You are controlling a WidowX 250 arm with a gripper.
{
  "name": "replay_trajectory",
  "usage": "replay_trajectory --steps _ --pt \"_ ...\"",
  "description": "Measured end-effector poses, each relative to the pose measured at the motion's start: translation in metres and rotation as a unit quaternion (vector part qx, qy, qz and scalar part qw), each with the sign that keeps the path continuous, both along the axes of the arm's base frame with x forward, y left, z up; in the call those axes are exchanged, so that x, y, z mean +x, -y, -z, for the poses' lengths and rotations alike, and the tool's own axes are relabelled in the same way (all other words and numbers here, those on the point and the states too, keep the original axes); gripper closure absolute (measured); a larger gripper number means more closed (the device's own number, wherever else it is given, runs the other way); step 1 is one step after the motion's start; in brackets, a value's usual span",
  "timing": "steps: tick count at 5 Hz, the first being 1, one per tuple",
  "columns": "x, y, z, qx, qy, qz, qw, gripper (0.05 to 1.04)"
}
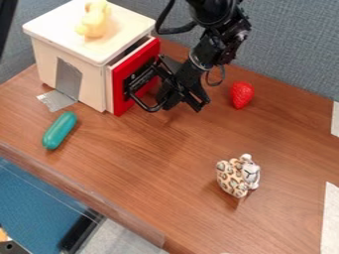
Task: Close the drawer
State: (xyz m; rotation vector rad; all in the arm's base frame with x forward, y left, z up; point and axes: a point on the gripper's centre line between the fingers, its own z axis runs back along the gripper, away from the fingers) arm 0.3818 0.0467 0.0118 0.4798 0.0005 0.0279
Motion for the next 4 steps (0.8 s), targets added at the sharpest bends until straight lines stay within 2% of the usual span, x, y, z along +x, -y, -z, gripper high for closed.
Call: replay_trajectory --steps 1,3,4 --pt "-0.0017 -0.0183 -0.0005 0.001 0.0 -0.021 0.9998 0.953" --pt "-0.0039 -0.0256 0.0007 -0.006 -0.006 -0.035 0.9994 0.923" --pt "-0.0077 -0.0257 0.0009 -0.009 -0.013 -0.048 0.9987 0.696"
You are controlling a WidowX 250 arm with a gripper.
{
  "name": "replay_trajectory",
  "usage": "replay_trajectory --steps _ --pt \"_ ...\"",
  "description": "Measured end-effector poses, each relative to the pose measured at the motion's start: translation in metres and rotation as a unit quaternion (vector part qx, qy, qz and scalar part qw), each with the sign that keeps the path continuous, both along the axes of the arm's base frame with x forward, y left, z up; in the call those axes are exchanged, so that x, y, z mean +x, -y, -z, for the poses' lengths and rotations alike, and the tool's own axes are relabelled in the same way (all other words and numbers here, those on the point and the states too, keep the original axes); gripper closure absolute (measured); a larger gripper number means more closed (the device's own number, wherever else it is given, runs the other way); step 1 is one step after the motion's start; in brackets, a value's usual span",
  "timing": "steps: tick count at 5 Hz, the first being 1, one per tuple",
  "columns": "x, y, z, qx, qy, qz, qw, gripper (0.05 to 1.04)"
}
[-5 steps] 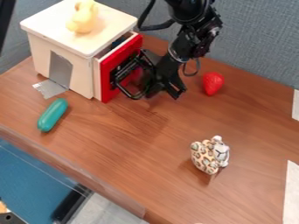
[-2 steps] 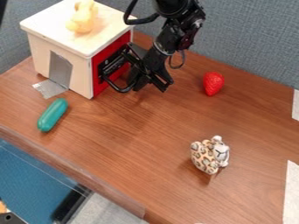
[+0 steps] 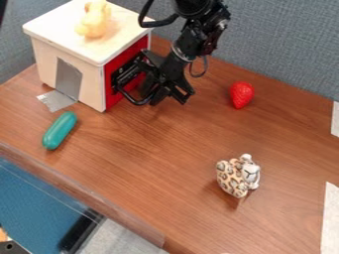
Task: Close the drawer
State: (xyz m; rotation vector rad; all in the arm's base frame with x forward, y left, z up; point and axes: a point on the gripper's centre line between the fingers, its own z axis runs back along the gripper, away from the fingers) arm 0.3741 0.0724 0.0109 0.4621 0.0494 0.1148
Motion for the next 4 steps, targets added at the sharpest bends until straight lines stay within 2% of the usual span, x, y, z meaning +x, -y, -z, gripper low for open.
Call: replay_trajectory --steps 1,2,3,4 --pt "-0.002 0.003 0.003 -0.029 -0.006 -0.004 0.9996 0.387" --pt "0.005 0.015 -0.015 -0.047 0.01 0.003 0.9988 0.123" --pt "0.017 0.036 -0.048 -0.075 0.048 0.017 0.9959 0.081" --pt "0.016 0.045 -0.062 -0.1 0.056 0.025 0.9931 0.083"
